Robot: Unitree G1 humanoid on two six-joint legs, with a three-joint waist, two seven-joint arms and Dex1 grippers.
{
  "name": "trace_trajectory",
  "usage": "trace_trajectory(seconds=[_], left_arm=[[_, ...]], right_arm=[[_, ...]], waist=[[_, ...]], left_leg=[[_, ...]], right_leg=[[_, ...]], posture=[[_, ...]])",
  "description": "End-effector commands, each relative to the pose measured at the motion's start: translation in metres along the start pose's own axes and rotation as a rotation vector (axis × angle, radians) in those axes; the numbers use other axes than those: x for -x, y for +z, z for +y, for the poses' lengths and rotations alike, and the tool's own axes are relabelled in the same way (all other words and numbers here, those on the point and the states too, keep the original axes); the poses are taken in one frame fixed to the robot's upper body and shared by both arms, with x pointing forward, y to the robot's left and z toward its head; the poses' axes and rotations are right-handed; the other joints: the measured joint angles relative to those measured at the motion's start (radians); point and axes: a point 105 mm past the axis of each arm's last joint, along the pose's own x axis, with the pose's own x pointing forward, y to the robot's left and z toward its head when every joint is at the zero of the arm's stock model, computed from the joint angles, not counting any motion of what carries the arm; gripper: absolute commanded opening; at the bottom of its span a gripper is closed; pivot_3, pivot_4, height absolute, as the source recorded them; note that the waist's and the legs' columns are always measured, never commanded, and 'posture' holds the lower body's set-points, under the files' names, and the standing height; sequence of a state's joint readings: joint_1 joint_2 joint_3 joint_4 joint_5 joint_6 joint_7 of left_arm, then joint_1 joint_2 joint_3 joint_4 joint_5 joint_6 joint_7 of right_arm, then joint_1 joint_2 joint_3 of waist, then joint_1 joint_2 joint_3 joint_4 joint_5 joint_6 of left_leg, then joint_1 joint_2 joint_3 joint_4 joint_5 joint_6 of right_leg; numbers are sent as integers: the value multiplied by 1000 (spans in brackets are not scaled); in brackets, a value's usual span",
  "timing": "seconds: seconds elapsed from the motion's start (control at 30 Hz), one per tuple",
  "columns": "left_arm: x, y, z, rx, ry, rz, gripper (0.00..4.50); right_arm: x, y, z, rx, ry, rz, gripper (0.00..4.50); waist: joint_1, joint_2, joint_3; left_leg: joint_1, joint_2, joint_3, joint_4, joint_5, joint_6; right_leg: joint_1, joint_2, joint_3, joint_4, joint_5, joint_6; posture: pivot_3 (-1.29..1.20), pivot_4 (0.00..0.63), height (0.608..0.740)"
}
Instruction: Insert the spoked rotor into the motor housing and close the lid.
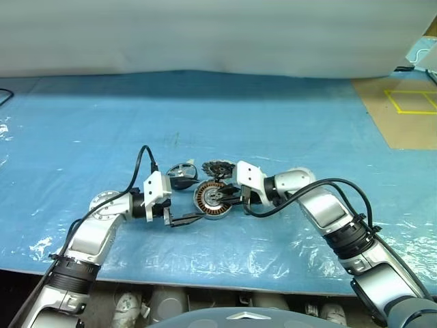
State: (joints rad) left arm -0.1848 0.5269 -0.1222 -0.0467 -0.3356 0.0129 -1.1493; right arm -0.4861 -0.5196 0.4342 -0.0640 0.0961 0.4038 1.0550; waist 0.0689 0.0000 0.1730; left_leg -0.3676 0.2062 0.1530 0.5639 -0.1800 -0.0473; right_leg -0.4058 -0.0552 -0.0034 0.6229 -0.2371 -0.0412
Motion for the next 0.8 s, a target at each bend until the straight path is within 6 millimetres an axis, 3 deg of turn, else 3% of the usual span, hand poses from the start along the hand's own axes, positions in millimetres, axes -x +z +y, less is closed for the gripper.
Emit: trace_trajectory(seconds=[0.03, 0.43, 0.8], left_arm=[[-1, 9, 1, -22, -19, -24, 4500], [-6, 9, 0, -18, -31, -31, 4500], [-5, 6, -1, -16, -36, -26, 4500]], right_arm=[[5, 4, 0, 7, -19, -13, 569], [6, 6, -2, 30, -24, -15, 569], [-5, 23, -3, 94, 15, -42, 569]], waist=[[0, 0, 0], [0, 0, 0], [-1, 0, 0]], left_leg=[[0, 0, 0, 0, 0, 0], [0, 0, 0, 0, 0, 0], [0, 0, 0, 0, 0, 0]], right_leg=[[0, 0, 0, 0, 0, 0], [0, 0, 0, 0, 0, 0], [0, 0, 0, 0, 0, 0]], posture=[[0, 150, 740], [0, 150, 740], [0, 150, 740]])
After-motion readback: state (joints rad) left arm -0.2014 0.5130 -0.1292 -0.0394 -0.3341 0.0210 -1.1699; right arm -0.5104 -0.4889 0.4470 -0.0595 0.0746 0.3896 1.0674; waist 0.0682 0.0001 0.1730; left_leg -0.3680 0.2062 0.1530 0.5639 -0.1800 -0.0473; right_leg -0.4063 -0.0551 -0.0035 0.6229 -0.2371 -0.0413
